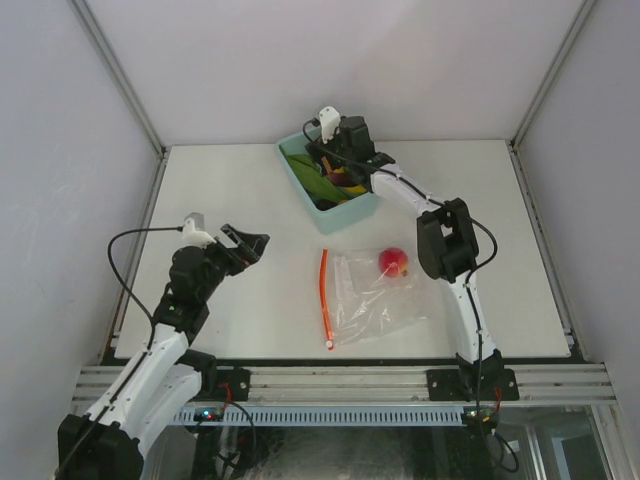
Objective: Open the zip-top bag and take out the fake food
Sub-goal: Place the fake fruit in the bin, then pick up the fake fruit from the zipper food storage bag.
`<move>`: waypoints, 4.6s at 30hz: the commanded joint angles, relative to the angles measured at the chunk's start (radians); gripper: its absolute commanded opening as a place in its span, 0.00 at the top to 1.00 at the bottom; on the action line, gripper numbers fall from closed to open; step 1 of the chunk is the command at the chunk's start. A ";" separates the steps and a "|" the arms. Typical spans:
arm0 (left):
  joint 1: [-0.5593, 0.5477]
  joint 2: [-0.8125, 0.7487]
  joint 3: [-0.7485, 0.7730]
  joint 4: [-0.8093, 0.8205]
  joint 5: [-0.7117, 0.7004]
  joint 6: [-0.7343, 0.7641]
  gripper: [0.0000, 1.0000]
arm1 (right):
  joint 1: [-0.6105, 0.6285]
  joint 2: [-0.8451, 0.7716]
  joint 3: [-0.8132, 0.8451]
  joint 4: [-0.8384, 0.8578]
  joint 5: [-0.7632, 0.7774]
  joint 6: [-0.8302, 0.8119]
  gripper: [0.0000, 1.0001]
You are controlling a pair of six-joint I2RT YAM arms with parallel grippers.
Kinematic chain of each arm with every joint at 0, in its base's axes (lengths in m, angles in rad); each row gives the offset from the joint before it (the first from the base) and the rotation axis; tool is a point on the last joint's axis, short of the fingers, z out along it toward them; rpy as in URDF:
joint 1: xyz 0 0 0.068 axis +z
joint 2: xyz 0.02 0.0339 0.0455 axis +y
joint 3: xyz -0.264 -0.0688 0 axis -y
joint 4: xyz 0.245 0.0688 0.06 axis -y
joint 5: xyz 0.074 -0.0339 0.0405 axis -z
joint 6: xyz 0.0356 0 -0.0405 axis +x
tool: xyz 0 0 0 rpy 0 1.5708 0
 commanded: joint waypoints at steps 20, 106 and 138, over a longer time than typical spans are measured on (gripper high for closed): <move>0.020 0.045 -0.175 0.172 0.209 -0.119 0.41 | -0.161 -0.546 -0.219 -0.212 -0.775 -0.146 0.04; -0.568 0.838 0.153 0.594 0.176 0.367 0.70 | -0.179 -0.550 -0.823 -0.949 -0.626 -1.431 1.00; -0.693 0.891 0.039 0.855 0.147 0.650 0.46 | -0.073 -0.676 -1.001 -0.796 -0.632 -1.339 0.84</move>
